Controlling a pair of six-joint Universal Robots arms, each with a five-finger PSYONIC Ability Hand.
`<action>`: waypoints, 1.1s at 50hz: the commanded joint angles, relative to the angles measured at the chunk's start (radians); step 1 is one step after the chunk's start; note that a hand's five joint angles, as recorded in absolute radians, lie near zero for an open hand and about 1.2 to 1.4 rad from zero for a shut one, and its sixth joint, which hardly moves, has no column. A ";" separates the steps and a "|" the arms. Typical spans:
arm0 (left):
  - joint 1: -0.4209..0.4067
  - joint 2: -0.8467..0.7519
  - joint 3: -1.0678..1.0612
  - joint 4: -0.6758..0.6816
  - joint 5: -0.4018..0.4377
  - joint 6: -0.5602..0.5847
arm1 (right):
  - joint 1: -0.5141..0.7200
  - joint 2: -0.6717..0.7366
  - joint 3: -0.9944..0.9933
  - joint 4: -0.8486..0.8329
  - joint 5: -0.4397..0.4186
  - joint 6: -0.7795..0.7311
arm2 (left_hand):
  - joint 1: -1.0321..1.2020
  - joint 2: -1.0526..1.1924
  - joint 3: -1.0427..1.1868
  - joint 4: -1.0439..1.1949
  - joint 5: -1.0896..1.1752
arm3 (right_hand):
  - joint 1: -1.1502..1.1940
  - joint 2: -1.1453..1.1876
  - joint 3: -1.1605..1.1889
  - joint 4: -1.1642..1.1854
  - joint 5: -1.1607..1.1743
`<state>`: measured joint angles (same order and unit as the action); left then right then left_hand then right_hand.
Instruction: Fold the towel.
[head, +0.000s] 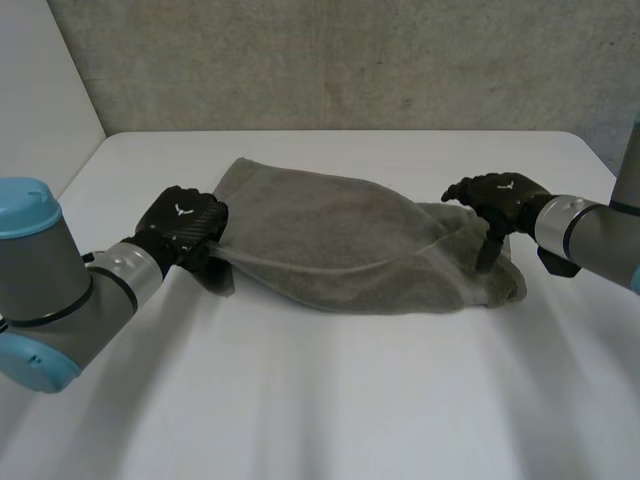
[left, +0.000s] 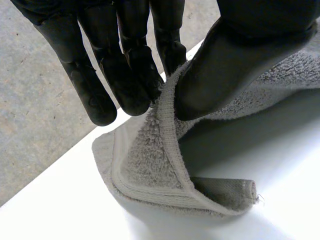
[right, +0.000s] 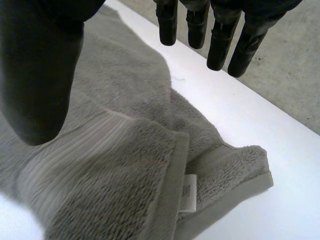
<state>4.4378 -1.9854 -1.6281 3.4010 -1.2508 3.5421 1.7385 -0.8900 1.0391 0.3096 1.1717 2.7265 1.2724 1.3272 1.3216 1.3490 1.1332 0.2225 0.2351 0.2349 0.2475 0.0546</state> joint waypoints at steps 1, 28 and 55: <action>0.000 0.056 -0.058 0.001 0.002 0.000 | -0.002 0.109 -0.112 0.009 -0.009 0.035 | 0.124 0.069 0.075 0.047 0.089 | -0.035 -0.048 -0.047 -0.060 -0.042; -0.005 0.079 -0.085 0.014 0.002 0.000 | 0.019 0.306 -0.275 0.012 0.062 0.035 | 0.124 0.069 0.075 0.047 0.089 | 0.517 0.504 0.504 0.492 0.510; 0.000 0.080 -0.093 0.012 0.002 -0.002 | 0.007 0.079 0.034 0.031 0.054 -0.028 | 0.124 0.069 0.075 0.047 0.089 | 1.174 1.161 1.161 1.149 1.167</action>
<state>4.4379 -1.9067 -1.7130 3.4142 -1.2487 3.5419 1.7569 -0.6934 0.8944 0.3455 1.2292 2.7469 1.2724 1.3272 1.3216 1.3490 1.1332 1.3126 1.2791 1.3037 1.3336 1.1457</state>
